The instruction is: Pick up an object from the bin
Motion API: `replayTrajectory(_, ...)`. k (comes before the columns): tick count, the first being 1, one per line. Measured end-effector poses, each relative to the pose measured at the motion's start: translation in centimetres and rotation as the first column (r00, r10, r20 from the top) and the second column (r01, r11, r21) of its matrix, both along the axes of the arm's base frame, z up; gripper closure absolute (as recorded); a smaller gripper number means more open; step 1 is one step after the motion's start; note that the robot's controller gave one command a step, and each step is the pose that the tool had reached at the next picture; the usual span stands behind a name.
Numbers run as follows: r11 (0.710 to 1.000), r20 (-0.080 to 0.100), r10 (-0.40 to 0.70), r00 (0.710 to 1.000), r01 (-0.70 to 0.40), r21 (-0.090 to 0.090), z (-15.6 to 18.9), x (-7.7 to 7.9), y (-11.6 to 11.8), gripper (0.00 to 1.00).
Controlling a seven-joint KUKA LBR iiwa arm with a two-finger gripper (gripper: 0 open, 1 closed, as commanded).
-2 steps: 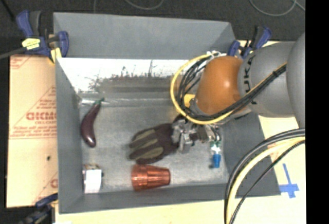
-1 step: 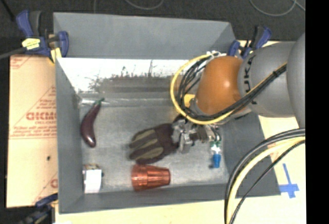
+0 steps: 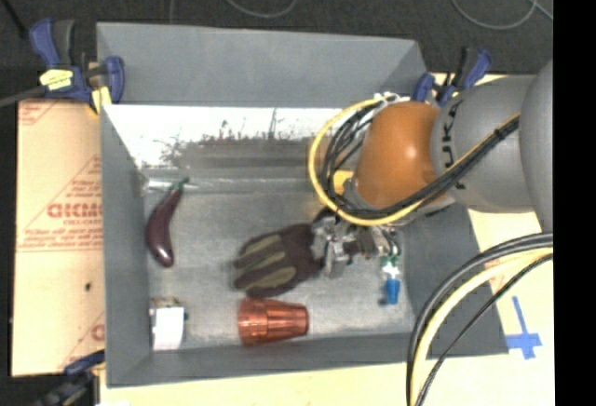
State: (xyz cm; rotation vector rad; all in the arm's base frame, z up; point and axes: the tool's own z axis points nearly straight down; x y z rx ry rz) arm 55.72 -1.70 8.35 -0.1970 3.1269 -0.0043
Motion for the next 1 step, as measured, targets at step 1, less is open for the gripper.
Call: replayTrajectory(1, 1.0, 0.006, -0.02, 1.0, 0.02, -0.001, 15.41, 0.54, 0.45, 1.0)
